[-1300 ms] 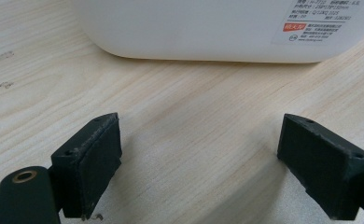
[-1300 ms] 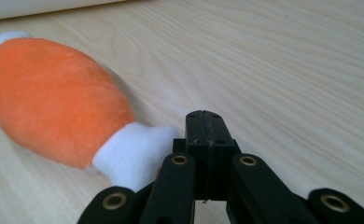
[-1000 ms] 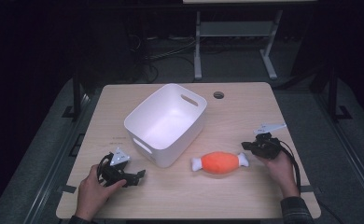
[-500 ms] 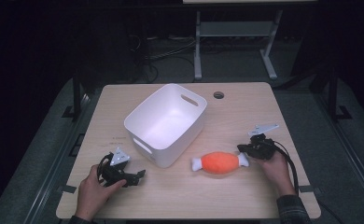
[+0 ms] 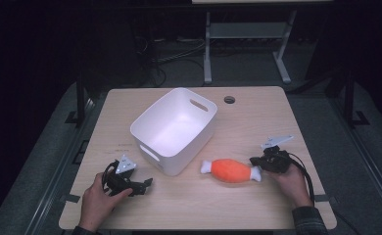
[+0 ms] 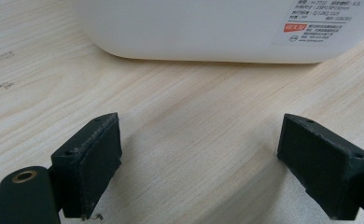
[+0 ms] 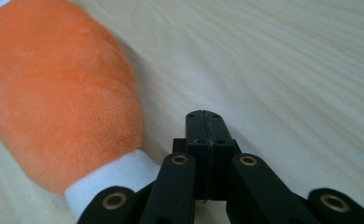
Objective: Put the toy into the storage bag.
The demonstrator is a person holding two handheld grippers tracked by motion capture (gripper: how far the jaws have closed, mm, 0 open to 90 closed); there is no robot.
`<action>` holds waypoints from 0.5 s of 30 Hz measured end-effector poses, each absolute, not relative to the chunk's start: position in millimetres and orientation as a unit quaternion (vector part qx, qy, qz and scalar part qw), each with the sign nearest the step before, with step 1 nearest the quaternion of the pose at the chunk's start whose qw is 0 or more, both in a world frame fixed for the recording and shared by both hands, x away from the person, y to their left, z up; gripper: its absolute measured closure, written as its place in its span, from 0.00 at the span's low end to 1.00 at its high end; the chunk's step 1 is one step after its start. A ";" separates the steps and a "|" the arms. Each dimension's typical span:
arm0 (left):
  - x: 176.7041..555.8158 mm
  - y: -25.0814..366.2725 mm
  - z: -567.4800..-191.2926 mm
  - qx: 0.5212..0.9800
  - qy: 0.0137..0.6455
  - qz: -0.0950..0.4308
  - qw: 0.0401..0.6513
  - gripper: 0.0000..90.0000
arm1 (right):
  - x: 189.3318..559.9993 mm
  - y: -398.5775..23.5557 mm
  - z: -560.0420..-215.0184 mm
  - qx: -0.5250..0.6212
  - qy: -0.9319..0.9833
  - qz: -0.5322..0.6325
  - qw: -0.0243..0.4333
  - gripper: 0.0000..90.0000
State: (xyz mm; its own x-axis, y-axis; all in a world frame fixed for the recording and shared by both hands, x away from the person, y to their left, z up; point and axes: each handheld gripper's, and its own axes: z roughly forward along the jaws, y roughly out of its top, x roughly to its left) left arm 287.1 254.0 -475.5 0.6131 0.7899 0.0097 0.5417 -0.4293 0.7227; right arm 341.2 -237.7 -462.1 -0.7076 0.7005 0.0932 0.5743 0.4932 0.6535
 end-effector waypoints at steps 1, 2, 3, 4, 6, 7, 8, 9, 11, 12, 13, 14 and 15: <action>287.1 254.0 -475.5 0.827 0.403 0.177 0.351 0.14 | 338.5 -237.3 -461.5 0.369 0.860 0.340 0.094 1.00; 287.2 254.0 -475.5 0.827 0.402 0.177 0.351 0.14 | 336.9 -237.0 -461.1 0.370 0.860 0.340 0.093 1.00; 287.1 254.0 -475.5 0.827 0.403 0.177 0.351 0.14 | 335.0 -236.9 -461.0 0.368 0.861 0.339 0.093 1.00; 287.1 254.0 -475.5 0.827 0.403 0.177 0.351 0.14 | 332.9 -236.6 -460.9 0.368 0.861 0.338 0.094 1.00; 287.1 254.0 -475.5 0.827 0.402 0.177 0.351 0.14 | 328.8 -236.3 -460.7 0.367 0.862 0.338 0.092 1.00; 287.2 254.0 -475.5 0.827 0.402 0.177 0.351 0.14 | 326.6 -236.4 -460.5 0.366 0.863 0.336 0.093 1.00; 287.2 254.0 -475.5 0.827 0.402 0.177 0.351 0.14 | 324.6 -236.6 -460.0 0.366 0.864 0.334 0.094 1.00; 287.1 254.0 -475.5 0.827 0.403 0.177 0.351 0.14 | 321.9 -236.7 -459.3 0.366 0.863 0.334 0.095 1.00; 287.1 254.0 -475.5 0.827 0.403 0.177 0.351 0.14 | 318.1 -237.6 -458.8 0.367 0.862 0.336 0.094 1.00; 287.2 254.0 -475.5 0.827 0.403 0.177 0.351 0.14 | 315.9 -237.9 -458.4 0.368 0.863 0.335 0.092 1.00; 287.1 254.0 -475.5 0.827 0.403 0.177 0.351 0.14 | 313.5 -238.6 -458.1 0.367 0.863 0.336 0.093 1.00; 287.1 254.0 -475.5 0.827 0.403 0.177 0.351 0.14 | 311.9 -238.8 -458.1 0.367 0.862 0.337 0.092 1.00; 287.1 254.0 -475.5 0.827 0.403 0.177 0.351 0.14 | 309.1 -239.0 -458.1 0.366 0.862 0.337 0.091 1.00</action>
State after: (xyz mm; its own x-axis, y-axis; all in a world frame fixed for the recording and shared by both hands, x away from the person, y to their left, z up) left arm 287.1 254.0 -475.5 0.6131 0.7900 0.0097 0.5417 -0.4293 0.7227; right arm 309.1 -239.0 -458.1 -0.7156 0.6927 0.0900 0.5698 0.5044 0.6488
